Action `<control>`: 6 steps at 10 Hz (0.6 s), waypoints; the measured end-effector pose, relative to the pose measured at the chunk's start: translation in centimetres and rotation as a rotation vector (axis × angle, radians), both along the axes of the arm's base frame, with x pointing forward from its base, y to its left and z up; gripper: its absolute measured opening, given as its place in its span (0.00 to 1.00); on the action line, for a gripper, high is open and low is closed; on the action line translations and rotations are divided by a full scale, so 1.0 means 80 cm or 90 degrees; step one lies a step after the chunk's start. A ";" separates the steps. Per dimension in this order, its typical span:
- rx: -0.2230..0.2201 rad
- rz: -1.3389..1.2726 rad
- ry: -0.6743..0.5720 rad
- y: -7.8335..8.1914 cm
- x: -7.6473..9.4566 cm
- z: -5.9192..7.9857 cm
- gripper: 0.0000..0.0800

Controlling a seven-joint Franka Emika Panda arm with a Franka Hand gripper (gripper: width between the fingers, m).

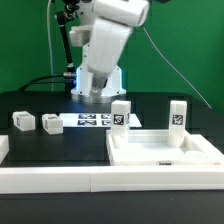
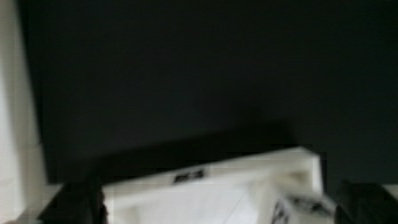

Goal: Assemble square table

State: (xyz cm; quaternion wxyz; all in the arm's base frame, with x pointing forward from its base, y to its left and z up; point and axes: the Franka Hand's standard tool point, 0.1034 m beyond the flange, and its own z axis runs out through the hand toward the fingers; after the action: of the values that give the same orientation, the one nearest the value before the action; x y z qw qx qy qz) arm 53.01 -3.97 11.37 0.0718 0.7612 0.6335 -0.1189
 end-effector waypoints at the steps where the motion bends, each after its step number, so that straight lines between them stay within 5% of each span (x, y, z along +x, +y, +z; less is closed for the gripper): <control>1: -0.002 -0.024 -0.008 0.000 0.001 0.000 0.81; 3: -0.009 -0.110 -0.030 -0.001 0.000 -0.003 0.81; 6: -0.029 -0.245 -0.039 -0.034 -0.024 -0.013 0.81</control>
Offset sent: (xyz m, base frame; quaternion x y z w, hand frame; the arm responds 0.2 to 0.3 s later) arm -0.0277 -0.0276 -0.0271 0.0025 0.0004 0.1929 0.9812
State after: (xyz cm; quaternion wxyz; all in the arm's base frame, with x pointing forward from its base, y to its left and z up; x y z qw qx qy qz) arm 51.12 -6.65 10.32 0.0841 0.8699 0.4707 -0.1212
